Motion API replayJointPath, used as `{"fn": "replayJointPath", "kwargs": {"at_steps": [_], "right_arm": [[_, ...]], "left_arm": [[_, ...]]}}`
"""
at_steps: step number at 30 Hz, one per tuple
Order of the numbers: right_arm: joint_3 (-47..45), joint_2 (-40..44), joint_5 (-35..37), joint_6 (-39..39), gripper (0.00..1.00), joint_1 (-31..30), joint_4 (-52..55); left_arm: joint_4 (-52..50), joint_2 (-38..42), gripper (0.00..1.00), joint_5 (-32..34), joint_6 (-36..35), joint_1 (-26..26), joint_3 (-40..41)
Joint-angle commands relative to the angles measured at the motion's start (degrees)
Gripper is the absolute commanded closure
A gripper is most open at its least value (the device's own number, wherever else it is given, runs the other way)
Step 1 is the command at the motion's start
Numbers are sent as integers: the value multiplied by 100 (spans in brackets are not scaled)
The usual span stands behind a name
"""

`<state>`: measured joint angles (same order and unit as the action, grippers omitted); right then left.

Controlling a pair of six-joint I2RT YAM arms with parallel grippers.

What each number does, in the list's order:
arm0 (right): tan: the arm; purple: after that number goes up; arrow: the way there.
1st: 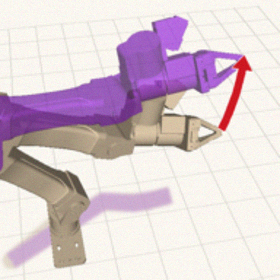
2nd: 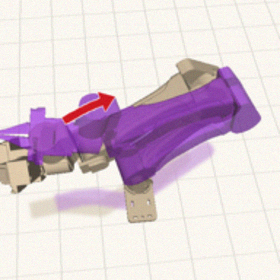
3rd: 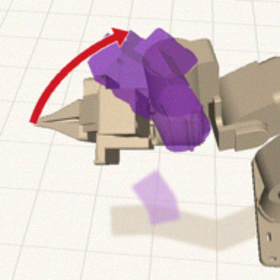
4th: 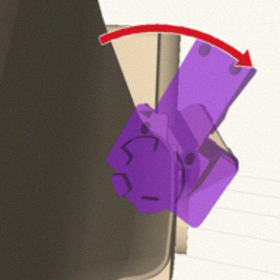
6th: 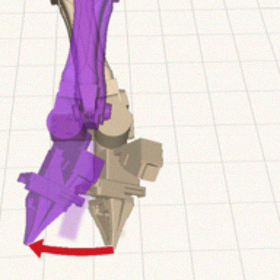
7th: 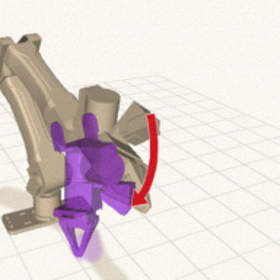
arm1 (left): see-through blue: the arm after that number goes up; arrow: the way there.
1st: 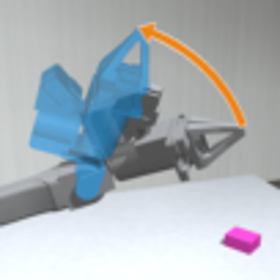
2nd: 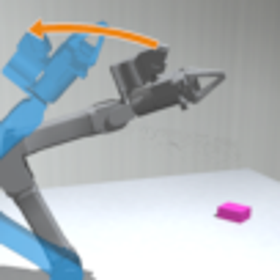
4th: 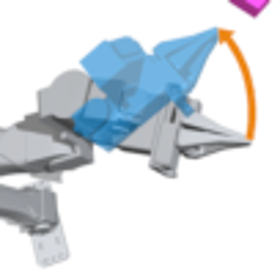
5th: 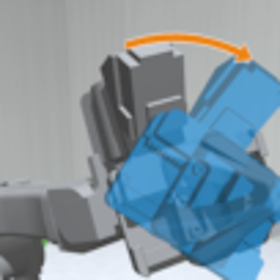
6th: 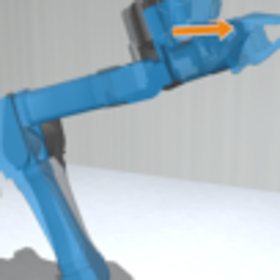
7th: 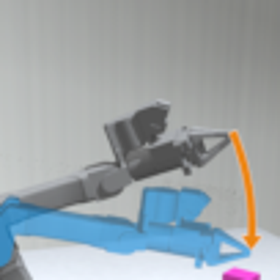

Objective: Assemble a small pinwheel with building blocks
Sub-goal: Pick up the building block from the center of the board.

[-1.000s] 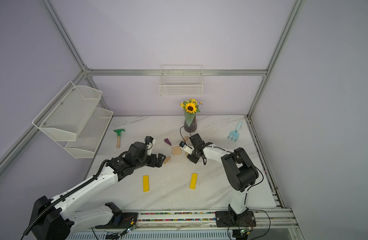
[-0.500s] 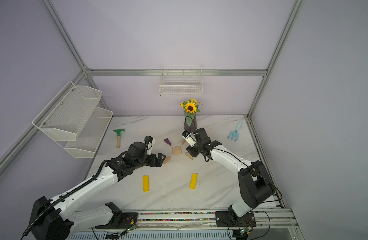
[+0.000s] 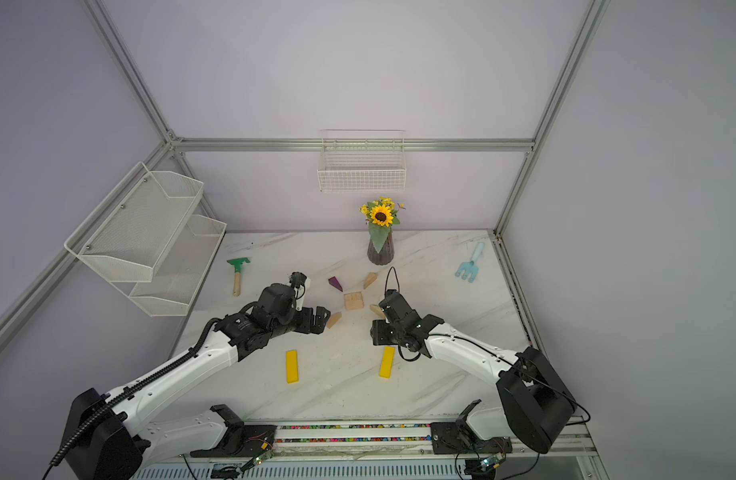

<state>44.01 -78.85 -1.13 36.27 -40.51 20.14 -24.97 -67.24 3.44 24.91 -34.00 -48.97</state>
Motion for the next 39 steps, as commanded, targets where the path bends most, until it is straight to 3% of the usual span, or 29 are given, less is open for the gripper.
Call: {"fn": "replayJointPath", "kwargs": {"at_steps": [1,8,21,29,31,36,39], "right_arm": [[-175,-118,147,1254,41,-343,57],[-507,-287,119,1945,44,-825,265],[-191,362,932,2367,44,-871,1156],[-366,-362,500,2209,44,-884,653],[-289,-581,473,2107,49,-888,641],[60,-722,521,1924,75,-888,445],[512,-902,651,1640,79,-886,408]], "left_arm": [[89,-17,0,80,51,42,-218],[60,-25,0,69,67,41,-192],[159,-146,0,-119,103,41,-166],[185,-145,0,-194,102,40,-141],[163,-132,0,-197,102,38,-139],[159,-74,0,-147,115,35,-90],[210,-82,0,-151,137,36,-69]]}}
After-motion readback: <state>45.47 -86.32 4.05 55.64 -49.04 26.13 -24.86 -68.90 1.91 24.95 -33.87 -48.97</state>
